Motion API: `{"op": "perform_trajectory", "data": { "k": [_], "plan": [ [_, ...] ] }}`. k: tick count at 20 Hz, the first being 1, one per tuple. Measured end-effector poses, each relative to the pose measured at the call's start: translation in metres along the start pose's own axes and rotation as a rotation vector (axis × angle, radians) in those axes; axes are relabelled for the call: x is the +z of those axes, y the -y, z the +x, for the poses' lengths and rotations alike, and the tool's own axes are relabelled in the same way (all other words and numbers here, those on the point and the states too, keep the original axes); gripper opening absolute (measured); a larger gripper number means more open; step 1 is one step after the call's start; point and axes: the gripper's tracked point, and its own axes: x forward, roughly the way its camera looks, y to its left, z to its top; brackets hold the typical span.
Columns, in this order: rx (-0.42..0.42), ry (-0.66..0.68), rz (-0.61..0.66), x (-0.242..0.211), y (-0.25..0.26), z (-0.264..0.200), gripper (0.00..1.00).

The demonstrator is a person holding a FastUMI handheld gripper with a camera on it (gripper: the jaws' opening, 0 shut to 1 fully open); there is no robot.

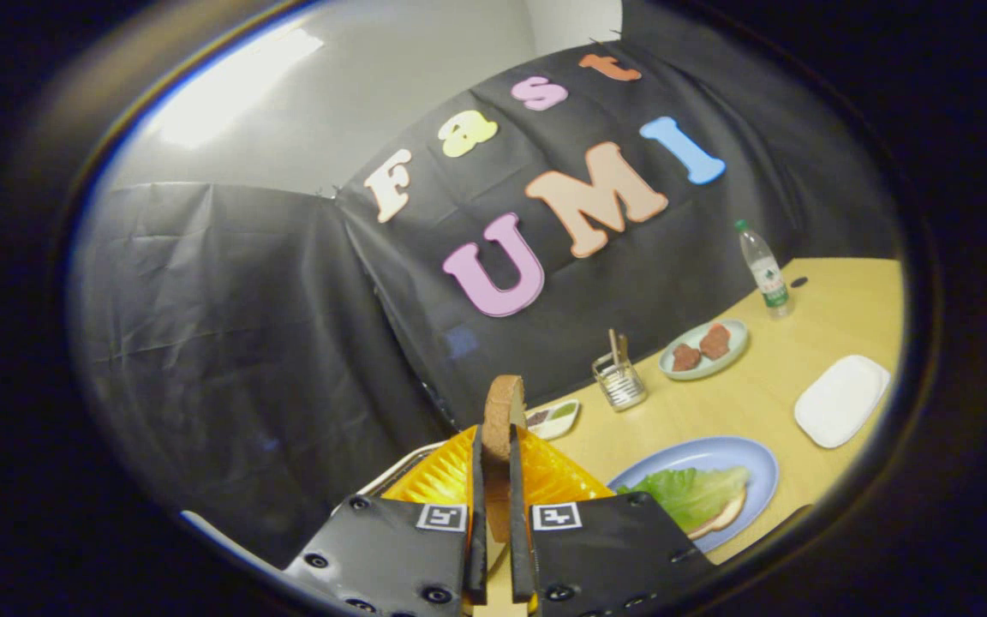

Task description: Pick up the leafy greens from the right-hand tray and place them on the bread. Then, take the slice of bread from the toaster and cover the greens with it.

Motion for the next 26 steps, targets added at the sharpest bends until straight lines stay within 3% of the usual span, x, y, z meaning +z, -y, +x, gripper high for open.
{"op": "perform_trajectory", "data": {
  "k": [11, 16, 21, 25, 26],
  "plan": [
    [-0.183, -0.078, 0.1, -0.041, 0.095, 0.006, 0.14],
    [-0.316, -0.141, -0.021, -0.063, 0.138, -0.002, 0.14],
    [-0.383, -0.177, -0.122, -0.071, 0.155, -0.006, 0.14],
    [-0.413, -0.192, -0.196, -0.069, 0.161, -0.013, 0.25],
    [-0.417, -0.194, -0.22, -0.068, 0.163, -0.015, 0.32]
  ]
}}
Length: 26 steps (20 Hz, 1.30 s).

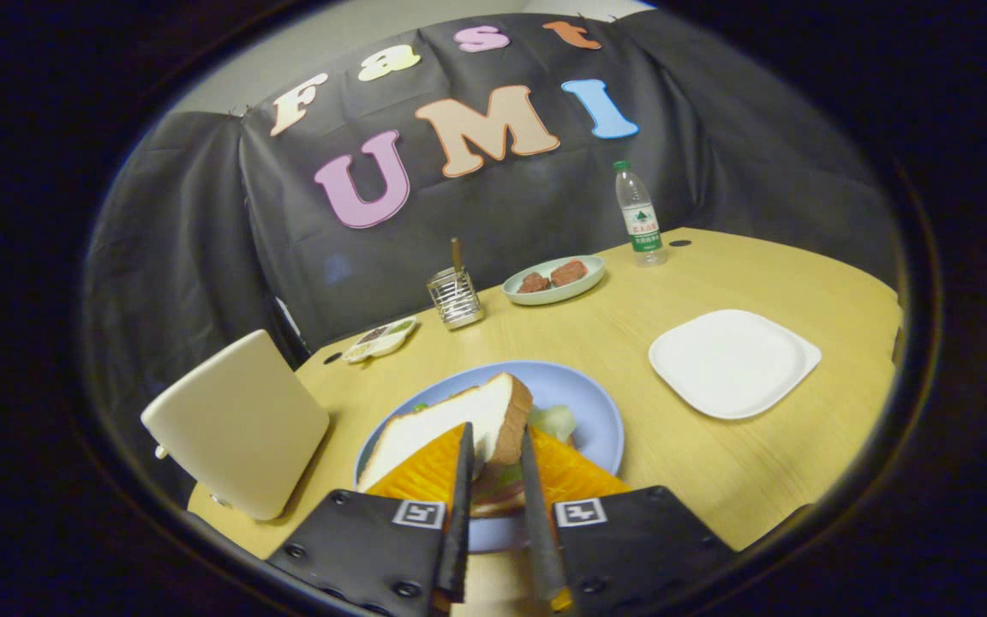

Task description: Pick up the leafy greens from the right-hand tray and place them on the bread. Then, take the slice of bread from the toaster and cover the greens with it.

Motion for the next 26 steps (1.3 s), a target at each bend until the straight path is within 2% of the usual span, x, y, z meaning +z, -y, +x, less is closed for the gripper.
{"op": "perform_trajectory", "data": {
  "k": [3, 10, 14, 18, 23, 26],
  "plan": [
    [-0.032, 0.007, -0.076, 0.001, 0.007, -0.007, 0.52],
    [0.01, 0.18, -0.29, 0.037, 0.003, -0.034, 0.98],
    [0.037, 0.26, -0.322, 0.068, 0.001, -0.058, 0.99],
    [0.038, 0.334, -0.338, 0.119, 0.009, -0.074, 0.99],
    [0.064, 0.403, -0.362, 0.175, 0.008, -0.075, 0.99],
    [0.087, 0.398, -0.319, 0.201, 0.012, -0.071, 1.0]
  ]
}}
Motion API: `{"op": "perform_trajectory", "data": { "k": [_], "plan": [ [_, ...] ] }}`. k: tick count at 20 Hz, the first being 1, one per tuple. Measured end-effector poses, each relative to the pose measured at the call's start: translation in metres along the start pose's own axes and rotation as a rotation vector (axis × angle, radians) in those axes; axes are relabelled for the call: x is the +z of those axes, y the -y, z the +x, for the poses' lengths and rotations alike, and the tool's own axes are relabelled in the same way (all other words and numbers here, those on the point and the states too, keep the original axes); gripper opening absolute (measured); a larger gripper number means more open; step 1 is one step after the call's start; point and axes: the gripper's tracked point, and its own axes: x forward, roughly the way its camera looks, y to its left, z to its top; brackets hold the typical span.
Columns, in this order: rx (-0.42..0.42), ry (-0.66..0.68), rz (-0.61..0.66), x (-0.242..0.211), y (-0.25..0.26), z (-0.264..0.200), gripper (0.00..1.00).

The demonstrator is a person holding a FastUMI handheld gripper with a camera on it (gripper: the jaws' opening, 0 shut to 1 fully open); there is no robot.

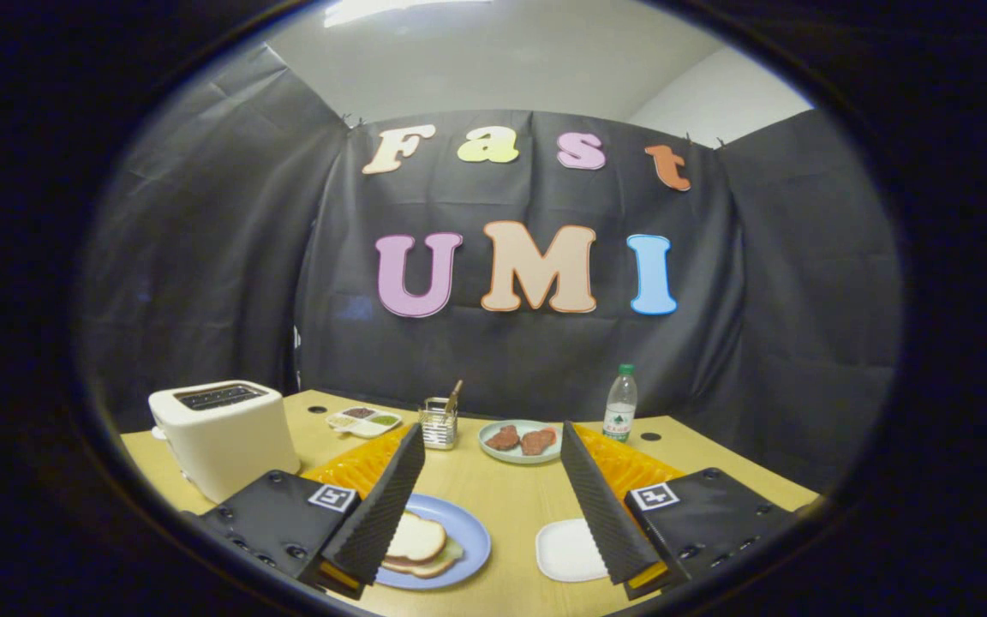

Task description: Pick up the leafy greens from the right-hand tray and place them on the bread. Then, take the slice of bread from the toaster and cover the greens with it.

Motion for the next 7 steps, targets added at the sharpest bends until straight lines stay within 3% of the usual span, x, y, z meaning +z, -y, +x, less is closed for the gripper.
{"op": "perform_trajectory", "data": {
  "k": [4, 7],
  "plan": [
    [-0.046, 0.046, -0.034, 0.029, 0.033, 0.012, 1.0],
    [-0.033, 0.062, -0.07, 0.035, 0.033, 0.015, 1.0]
  ]
}}
